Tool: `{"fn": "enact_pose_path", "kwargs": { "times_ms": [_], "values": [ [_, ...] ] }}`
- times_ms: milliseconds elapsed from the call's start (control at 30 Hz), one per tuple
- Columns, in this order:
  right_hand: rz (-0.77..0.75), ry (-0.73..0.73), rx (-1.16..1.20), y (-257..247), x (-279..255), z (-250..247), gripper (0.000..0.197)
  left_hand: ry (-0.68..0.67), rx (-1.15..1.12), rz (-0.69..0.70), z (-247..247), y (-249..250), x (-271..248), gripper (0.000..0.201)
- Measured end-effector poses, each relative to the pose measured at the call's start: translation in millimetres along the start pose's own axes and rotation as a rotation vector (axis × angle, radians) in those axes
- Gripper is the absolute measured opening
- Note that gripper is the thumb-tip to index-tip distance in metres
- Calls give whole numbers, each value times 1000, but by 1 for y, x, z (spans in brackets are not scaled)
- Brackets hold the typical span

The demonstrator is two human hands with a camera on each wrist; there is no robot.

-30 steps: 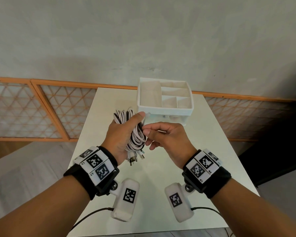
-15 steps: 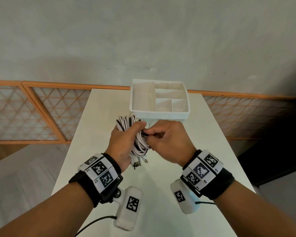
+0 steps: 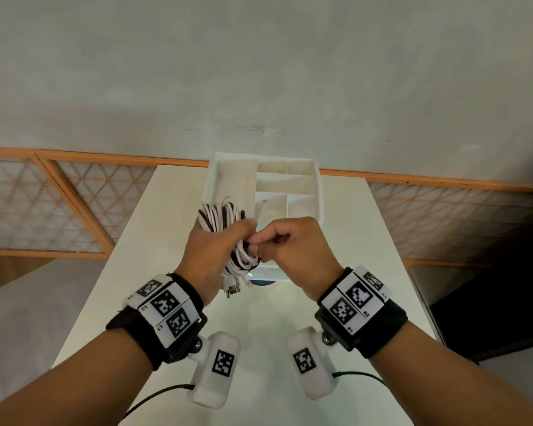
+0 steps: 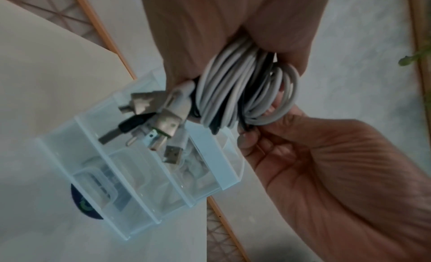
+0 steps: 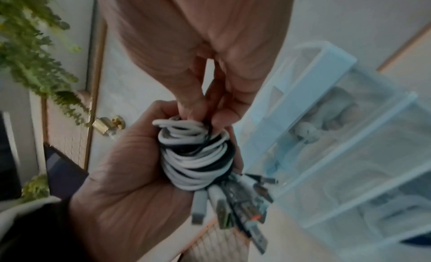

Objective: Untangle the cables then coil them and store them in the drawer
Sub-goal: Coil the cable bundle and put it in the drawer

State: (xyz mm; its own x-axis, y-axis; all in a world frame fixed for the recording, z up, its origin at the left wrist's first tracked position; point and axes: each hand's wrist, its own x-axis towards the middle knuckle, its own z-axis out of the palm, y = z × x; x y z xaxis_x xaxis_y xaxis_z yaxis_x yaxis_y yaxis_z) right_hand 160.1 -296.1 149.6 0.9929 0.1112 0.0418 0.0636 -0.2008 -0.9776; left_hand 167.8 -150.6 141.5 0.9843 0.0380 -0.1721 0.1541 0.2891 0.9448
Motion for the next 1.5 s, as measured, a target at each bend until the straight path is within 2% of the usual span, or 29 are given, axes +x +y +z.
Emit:
{"fn": "enact_pose_path", "kwargs": {
  "times_ms": [100, 167, 233, 367, 500, 600, 667, 767, 900, 1000, 1067, 1133, 1200, 1300, 1367, 1433, 1500],
  "values": [
    [-50, 65, 44, 4, 4, 2, 23, -42, -9, -38, 2, 2, 5, 9],
    [-94, 50, 44, 7, 4, 3, 26, -33, -28, -56, 3, 0, 5, 20],
    [-30, 33, 146, 13, 3, 0, 24, 3, -35, -48, 4, -5, 3, 36],
    [200, -4, 359, 23, 4, -8, 16, 67, -35, 14, 9, -14, -2, 26],
    [260, -86, 325, 23, 7, -10, 17, 89, -26, 30, 8, -18, -4, 18],
    [286, -127, 265, 18, 12, -12, 28, 70, -19, 36, 9, -17, -5, 31],
    [275, -101, 174, 17, 13, -7, 28, 49, 1, 46, 10, -17, -5, 27],
    [236, 14, 123, 18, 14, 3, 25, 48, 19, 59, 8, -14, -2, 31],
    [294, 87, 226, 23, 17, 10, 50, 65, -1, 68, -1, -10, 4, 33],
    [294, 3, 265, 24, 18, 17, 53, 35, -11, 58, -7, -10, 3, 25],
    [181, -6, 123, 24, 14, 23, 43, 16, -25, 43, -11, -12, 2, 12],
    [92, -41, -5, 25, 9, 30, 40, 14, -59, 39, -15, -15, 2, 22],
    [89, -153, 62, 20, 4, 35, 42, 6, -96, 36, -17, -16, 2, 36],
    [180, -297, 344, 7, 5, 37, 41, -28, -156, 5, -20, -17, 2, 36],
    [181, -350, 325, 2, 5, 36, 51, -65, -190, -19, -23, -18, 2, 29],
    [131, -384, 195, 4, 3, 37, 64, -121, -225, -54, -27, -20, 1, 22],
    [127, -369, 110, 9, 2, 38, 83, -192, -243, -92, -32, -21, 0, 24]
  ]
}}
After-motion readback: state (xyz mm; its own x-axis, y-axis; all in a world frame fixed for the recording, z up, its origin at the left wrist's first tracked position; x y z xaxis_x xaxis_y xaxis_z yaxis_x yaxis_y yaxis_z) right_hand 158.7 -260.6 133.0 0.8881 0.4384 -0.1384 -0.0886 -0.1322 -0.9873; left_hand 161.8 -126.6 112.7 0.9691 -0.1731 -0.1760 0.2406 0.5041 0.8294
